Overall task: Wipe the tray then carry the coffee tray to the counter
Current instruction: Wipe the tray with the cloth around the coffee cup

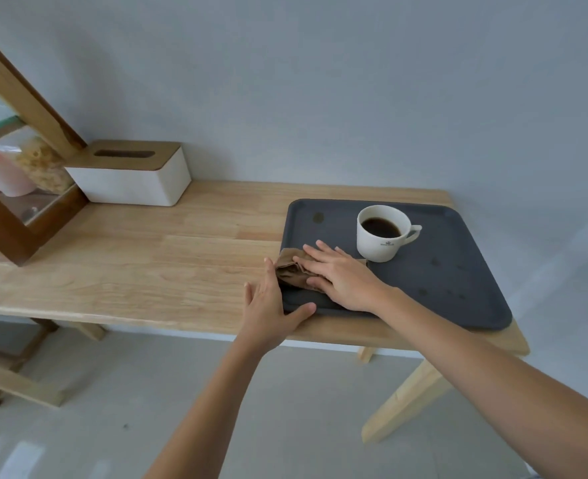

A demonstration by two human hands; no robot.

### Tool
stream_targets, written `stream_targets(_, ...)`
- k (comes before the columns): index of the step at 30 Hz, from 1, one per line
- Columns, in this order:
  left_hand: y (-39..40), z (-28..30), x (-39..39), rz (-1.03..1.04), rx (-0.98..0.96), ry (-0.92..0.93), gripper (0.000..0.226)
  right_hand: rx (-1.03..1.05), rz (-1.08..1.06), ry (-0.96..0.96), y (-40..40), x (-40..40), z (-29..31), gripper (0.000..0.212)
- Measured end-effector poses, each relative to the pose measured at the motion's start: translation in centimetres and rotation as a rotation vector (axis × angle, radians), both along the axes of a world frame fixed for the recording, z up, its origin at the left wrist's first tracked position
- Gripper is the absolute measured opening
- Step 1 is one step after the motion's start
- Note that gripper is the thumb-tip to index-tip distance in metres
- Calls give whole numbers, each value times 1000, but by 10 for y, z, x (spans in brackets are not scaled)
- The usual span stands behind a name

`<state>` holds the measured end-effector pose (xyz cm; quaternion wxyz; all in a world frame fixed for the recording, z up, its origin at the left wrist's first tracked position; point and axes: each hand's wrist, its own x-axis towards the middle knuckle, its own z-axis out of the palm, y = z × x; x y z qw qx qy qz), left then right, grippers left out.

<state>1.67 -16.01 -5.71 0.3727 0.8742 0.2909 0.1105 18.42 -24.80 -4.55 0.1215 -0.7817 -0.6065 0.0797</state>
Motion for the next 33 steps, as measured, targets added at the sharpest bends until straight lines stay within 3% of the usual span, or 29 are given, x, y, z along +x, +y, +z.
stream_targets(13,0,0,-1,-10,3,33,107,-52,-345,-79,103,47,-2,53)
stream_targets(26,-6,6,-1,-24,43,60,102,-2,-608,-10,115,32,-1,60)
stream_targets(33,-9,8,-1,-24,32,44,102,56,-433,36,69,-2,3,75)
